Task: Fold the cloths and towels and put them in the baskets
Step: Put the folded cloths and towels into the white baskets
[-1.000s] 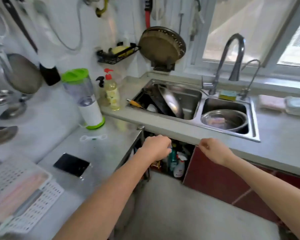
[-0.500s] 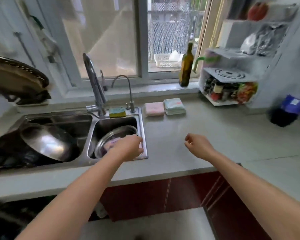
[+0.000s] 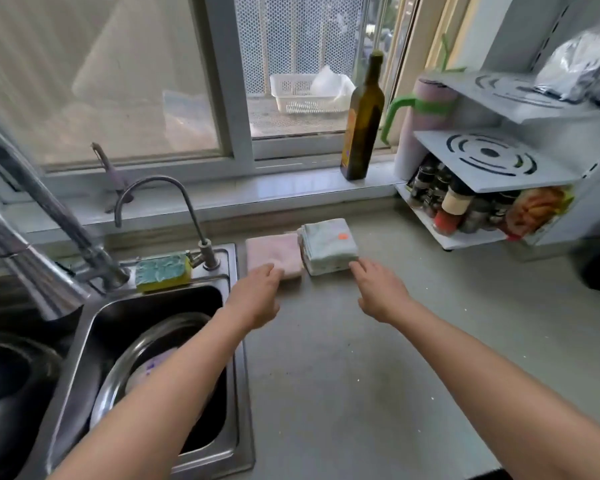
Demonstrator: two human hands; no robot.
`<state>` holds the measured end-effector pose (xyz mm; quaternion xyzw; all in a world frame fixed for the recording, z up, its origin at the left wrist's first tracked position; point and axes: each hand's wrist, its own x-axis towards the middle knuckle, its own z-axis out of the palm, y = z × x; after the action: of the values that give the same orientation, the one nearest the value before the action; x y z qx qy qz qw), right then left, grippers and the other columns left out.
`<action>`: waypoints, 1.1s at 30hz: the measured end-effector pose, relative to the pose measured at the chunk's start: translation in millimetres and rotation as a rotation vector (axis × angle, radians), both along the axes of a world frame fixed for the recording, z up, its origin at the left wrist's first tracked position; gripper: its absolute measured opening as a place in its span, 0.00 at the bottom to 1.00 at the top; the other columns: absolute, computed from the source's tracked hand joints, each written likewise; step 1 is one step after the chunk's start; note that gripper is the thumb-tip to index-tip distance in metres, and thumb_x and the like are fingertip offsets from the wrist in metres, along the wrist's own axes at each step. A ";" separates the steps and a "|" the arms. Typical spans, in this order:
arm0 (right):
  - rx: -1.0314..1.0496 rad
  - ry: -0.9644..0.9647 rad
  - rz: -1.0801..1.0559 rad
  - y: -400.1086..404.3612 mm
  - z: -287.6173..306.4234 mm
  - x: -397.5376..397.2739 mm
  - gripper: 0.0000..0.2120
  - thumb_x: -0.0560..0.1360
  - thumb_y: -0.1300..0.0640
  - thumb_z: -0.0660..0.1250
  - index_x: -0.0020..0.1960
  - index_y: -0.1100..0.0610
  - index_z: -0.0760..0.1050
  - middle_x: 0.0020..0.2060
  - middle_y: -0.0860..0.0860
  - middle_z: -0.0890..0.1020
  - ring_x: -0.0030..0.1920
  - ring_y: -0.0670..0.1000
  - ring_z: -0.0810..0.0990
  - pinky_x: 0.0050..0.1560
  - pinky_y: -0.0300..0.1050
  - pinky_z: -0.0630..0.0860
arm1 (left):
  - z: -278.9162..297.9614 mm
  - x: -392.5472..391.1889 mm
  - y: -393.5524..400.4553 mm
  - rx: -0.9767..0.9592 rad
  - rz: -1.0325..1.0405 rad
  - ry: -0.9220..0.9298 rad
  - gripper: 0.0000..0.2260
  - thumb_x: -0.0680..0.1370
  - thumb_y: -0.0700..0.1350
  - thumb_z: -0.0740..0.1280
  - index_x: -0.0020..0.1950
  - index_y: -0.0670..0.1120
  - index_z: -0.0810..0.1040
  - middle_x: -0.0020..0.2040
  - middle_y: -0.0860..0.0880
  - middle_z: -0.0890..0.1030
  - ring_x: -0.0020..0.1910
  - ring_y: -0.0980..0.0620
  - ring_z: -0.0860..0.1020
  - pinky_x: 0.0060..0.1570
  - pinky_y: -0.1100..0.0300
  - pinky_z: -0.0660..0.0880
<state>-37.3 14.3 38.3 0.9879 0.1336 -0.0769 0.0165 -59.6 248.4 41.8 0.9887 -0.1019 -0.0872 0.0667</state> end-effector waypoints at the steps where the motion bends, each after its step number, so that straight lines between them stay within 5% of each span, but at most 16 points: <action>1: -0.027 -0.005 0.033 0.4 -7.6 14.3 0.28 0.74 0.62 0.62 0.72 0.58 0.58 0.70 0.56 0.63 0.68 0.57 0.65 0.63 0.48 0.66 | -7.1 12.1 -2.2 0.009 0.005 0.004 0.27 0.76 0.45 0.65 0.74 0.45 0.61 0.74 0.46 0.62 0.72 0.46 0.63 0.65 0.53 0.67; 7: -0.172 -0.012 0.270 5.4 -47.3 104.2 0.32 0.77 0.63 0.55 0.77 0.61 0.43 0.77 0.60 0.46 0.77 0.58 0.47 0.74 0.49 0.50 | -57.9 75.9 -11.0 -0.006 0.101 0.016 0.29 0.77 0.51 0.65 0.75 0.44 0.59 0.74 0.46 0.63 0.73 0.47 0.61 0.69 0.55 0.61; 11: -0.266 0.021 0.394 7.4 -75.3 146.1 0.36 0.76 0.61 0.59 0.77 0.62 0.43 0.76 0.62 0.48 0.76 0.61 0.50 0.75 0.53 0.47 | -84.8 101.4 -11.6 0.181 0.103 0.067 0.36 0.76 0.46 0.66 0.78 0.43 0.50 0.77 0.44 0.54 0.76 0.45 0.55 0.73 0.52 0.53; 14: -0.227 0.034 0.387 9.2 -88.8 162.3 0.36 0.73 0.61 0.61 0.76 0.63 0.48 0.75 0.63 0.54 0.74 0.63 0.56 0.74 0.55 0.52 | -95.9 118.2 -16.5 0.221 0.098 0.068 0.37 0.73 0.48 0.68 0.76 0.40 0.53 0.74 0.42 0.61 0.72 0.44 0.61 0.71 0.52 0.59; 17: -0.181 0.034 0.382 12.0 -103.3 168.2 0.33 0.70 0.63 0.62 0.73 0.66 0.58 0.70 0.67 0.64 0.68 0.67 0.66 0.69 0.59 0.62 | -102.7 129.0 -24.5 0.239 0.110 0.031 0.32 0.68 0.45 0.73 0.69 0.38 0.65 0.63 0.41 0.72 0.61 0.42 0.71 0.62 0.51 0.69; 19: -0.175 0.033 0.388 14.6 -110.6 172.8 0.28 0.67 0.64 0.64 0.67 0.68 0.68 0.63 0.70 0.72 0.59 0.69 0.74 0.60 0.60 0.72 | -109.4 132.5 -26.2 0.291 0.106 -0.040 0.26 0.60 0.39 0.77 0.56 0.38 0.77 0.47 0.41 0.79 0.45 0.43 0.77 0.44 0.54 0.77; 22: -0.109 -0.009 0.398 21.7 -105.6 181.8 0.24 0.70 0.64 0.57 0.66 0.67 0.67 0.61 0.67 0.73 0.57 0.67 0.75 0.57 0.57 0.72 | -109.2 139.5 -27.7 0.239 0.126 -0.136 0.18 0.55 0.37 0.78 0.42 0.41 0.80 0.35 0.45 0.79 0.33 0.46 0.78 0.29 0.59 0.73; 26: 0.054 0.024 0.358 24.1 -86.1 189.3 0.16 0.75 0.62 0.56 0.62 0.60 0.66 0.56 0.61 0.75 0.56 0.63 0.75 0.52 0.53 0.71 | -91.9 144.3 -20.5 -0.063 0.346 -0.094 0.17 0.73 0.44 0.67 0.62 0.48 0.75 0.58 0.46 0.80 0.57 0.43 0.76 0.46 0.56 0.71; 33: 0.768 0.355 0.040 25.5 -19.4 146.3 0.11 0.76 0.57 0.62 0.58 0.54 0.73 0.52 0.52 0.81 0.53 0.54 0.78 0.48 0.45 0.73 | -37.8 83.5 -24.2 -0.993 1.023 -0.081 0.07 0.72 0.44 0.69 0.44 0.40 0.80 0.39 0.44 0.81 0.41 0.46 0.79 0.43 0.55 0.75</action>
<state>109.1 39.8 18.9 0.8909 0.1725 -0.1901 -0.3746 24.0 224.2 4.0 0.7678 0.3448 0.0485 0.5378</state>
